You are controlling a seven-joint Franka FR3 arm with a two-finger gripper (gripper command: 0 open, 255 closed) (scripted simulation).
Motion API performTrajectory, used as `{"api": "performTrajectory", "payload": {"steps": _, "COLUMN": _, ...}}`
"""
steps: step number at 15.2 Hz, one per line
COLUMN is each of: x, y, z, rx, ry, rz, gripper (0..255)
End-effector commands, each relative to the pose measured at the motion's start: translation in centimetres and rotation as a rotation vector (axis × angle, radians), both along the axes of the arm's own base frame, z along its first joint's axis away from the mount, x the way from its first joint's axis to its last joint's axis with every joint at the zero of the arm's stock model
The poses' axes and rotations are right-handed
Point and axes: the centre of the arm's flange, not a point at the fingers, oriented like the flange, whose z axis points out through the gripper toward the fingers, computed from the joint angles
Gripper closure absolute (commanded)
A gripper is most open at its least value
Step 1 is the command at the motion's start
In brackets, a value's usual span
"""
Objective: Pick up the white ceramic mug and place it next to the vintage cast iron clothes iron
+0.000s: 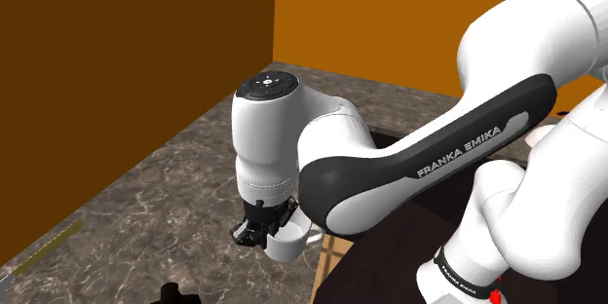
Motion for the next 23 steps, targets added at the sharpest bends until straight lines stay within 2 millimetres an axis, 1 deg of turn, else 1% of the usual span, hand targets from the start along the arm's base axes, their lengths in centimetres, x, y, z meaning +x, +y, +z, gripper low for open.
{"api": "performTrajectory", "payload": {"steps": 1, "x": 0.0, "y": 0.0, "z": -1.1, "rx": 0.0, "ry": 0.0, "rz": 0.0, "gripper": 255}}
{"api": "performTrajectory", "payload": {"steps": 7, "x": 0.0, "y": 0.0, "z": -4.1, "rx": 0.0, "ry": 0.0, "rz": 0.0, "gripper": 255}}
{"api": "performTrajectory", "payload": {"steps": 15, "x": 0.0, "y": 0.0, "z": -4.1, "rx": 0.0, "ry": 0.0, "rz": 0.0, "gripper": 255}}
{"api": "performTrajectory", "payload": {"steps": 16, "x": 0.0, "y": 0.0, "z": -4.1, "rx": 0.0, "ry": 0.0, "rz": 0.0, "gripper": 0}}
{"api": "performTrajectory", "payload": {"steps": 21, "x": 0.0, "y": 0.0, "z": -4.1, "rx": 0.0, "ry": 0.0, "rz": 0.0, "gripper": 0}}
{"api": "performTrajectory", "payload": {"steps": 23, "x": -0.2, "y": 0.1, "z": -1.5, "rx": 0.0, "ry": 0.0, "rz": 0.0, "gripper": 0}}
